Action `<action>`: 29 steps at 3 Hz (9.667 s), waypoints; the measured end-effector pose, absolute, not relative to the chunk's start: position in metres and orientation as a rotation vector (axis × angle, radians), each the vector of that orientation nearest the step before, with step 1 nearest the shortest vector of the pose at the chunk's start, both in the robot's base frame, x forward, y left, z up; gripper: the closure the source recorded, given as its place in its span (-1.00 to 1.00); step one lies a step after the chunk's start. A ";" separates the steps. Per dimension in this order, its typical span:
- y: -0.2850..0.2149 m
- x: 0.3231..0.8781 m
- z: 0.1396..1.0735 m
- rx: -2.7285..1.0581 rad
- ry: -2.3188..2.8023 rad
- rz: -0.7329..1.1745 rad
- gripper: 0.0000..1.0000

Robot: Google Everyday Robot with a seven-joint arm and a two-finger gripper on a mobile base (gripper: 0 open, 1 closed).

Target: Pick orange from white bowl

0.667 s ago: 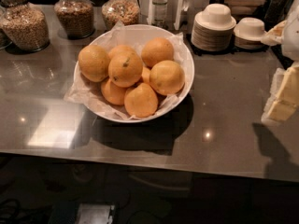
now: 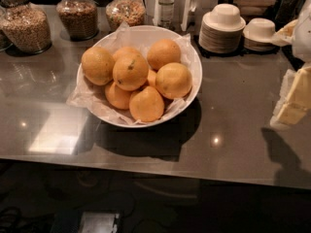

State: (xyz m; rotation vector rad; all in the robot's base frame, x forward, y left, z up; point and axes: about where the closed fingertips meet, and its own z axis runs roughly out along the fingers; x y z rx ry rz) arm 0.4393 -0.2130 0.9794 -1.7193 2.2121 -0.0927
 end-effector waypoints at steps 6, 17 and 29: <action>0.042 0.467 1.005 -2.037 1.513 0.311 -1.00; 0.031 0.544 0.914 -1.831 1.842 0.501 -1.00; -0.036 0.463 1.077 -1.561 1.064 0.871 1.00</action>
Offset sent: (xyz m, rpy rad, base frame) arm 0.0120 0.1377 0.0033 0.1780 -0.0022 0.4208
